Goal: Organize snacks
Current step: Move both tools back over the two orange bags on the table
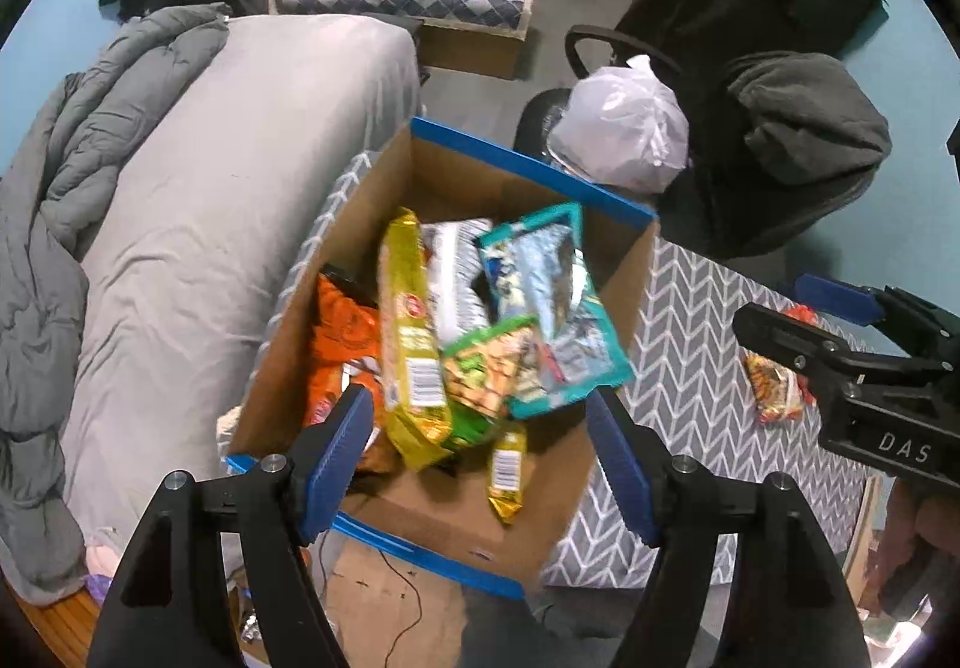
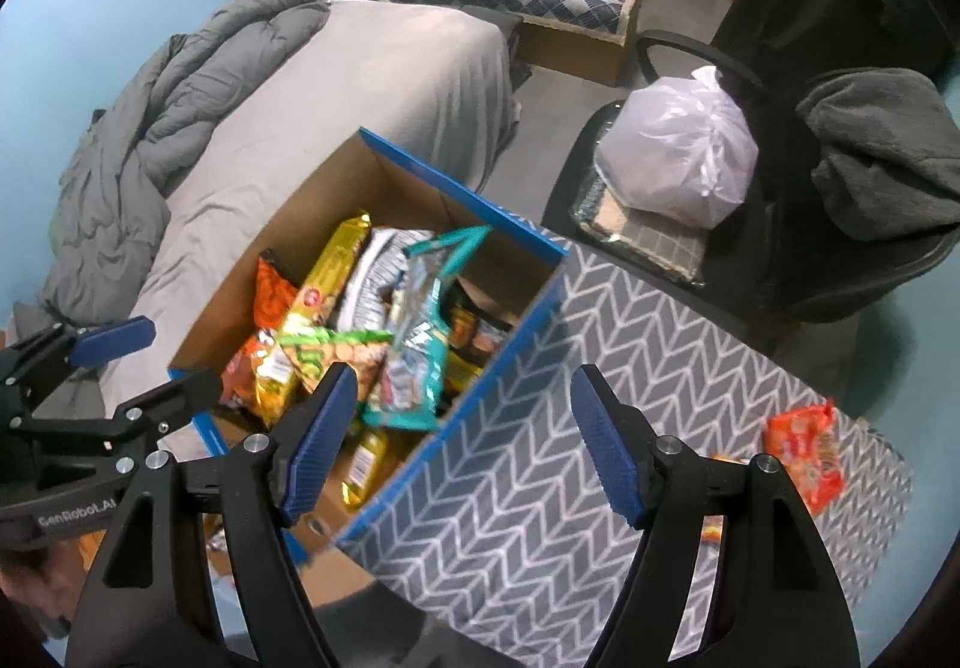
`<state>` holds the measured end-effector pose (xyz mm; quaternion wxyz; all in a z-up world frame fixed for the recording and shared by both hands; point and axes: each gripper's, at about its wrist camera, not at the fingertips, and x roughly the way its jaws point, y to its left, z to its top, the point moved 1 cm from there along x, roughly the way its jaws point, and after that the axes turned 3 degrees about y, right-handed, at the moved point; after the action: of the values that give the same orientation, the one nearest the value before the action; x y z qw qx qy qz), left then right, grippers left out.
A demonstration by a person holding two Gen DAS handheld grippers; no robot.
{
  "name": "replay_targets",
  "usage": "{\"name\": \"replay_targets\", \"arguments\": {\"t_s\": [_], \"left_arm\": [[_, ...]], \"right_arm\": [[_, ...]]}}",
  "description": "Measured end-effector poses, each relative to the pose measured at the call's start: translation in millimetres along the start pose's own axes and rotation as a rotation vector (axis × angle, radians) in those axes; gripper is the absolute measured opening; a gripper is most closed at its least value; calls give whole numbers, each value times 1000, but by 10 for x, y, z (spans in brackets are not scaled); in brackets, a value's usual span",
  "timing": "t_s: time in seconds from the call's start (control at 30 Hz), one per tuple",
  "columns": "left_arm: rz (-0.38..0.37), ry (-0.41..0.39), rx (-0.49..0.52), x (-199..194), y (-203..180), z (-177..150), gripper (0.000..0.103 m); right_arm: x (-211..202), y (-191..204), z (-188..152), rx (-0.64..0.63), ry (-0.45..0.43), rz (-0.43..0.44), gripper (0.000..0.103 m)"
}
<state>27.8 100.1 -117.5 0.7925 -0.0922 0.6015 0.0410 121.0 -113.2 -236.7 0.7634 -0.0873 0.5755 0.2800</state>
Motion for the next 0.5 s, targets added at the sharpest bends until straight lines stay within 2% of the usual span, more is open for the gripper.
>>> {"name": "replay_targets", "arguments": {"t_s": [0.2,0.37,0.5], "left_arm": [[-21,13,31,18,-308,-73,75],[-11,38,126,93,-710,-144,75],[-58,47,157,140,-997,-171,75]], "right_arm": [[-118,-278,-167,14,1,-22,73],[-138,-555,-334,38,19,-26,73],[-151,-783,-491,58,37,-34,73]]}}
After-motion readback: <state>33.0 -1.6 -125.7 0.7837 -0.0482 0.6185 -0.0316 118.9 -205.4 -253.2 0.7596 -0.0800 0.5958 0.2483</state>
